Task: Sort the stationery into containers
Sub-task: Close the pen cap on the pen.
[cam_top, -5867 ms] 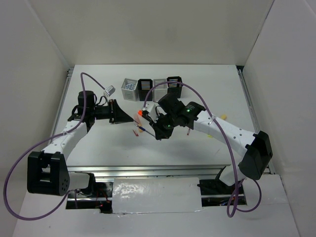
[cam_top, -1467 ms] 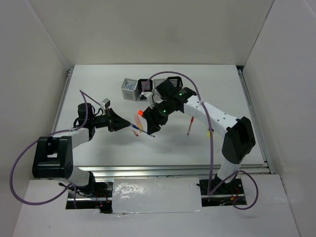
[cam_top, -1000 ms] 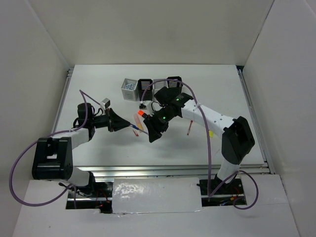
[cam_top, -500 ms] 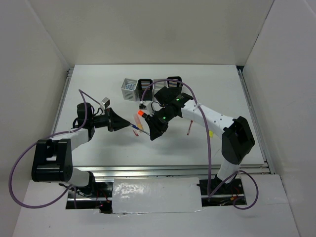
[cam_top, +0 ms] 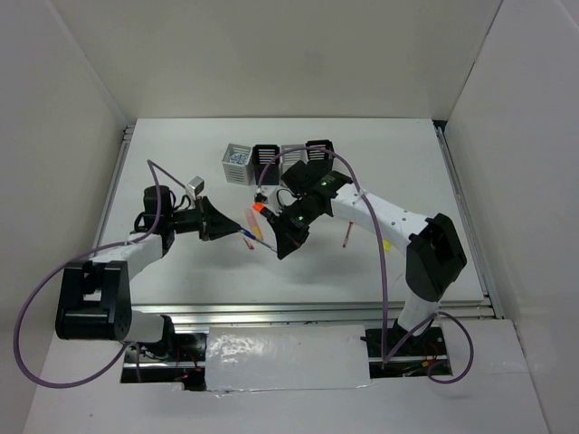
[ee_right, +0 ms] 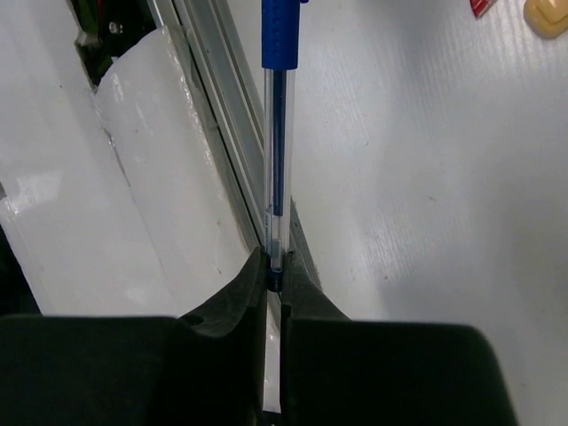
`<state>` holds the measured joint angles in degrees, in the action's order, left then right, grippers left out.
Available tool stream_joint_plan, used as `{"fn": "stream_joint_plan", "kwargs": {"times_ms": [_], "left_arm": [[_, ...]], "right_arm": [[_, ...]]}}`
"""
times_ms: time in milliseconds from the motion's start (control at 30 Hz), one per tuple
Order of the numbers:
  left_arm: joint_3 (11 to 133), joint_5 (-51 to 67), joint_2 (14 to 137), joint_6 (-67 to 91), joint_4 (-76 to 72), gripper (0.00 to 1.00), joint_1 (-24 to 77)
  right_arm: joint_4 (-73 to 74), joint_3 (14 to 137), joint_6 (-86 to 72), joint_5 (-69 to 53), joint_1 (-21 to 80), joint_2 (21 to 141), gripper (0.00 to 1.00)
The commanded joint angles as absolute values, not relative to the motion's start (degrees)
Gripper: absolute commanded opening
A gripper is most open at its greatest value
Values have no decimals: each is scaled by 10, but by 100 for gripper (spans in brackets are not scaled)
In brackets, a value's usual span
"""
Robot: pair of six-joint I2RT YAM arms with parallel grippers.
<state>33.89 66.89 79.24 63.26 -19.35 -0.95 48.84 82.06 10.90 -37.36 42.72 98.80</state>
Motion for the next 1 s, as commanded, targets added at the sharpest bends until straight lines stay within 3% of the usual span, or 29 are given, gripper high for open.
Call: {"fn": "stream_joint_plan", "kwargs": {"times_ms": [0, 967], "left_arm": [[340, 671, 765, 617, -191, 0, 24], [288, 654, 737, 664, -268, 0, 68]], "right_arm": [[459, 858, 104, -383, 444, 985, 0], [426, 932, 74, -371, 449, 1005, 0]]}}
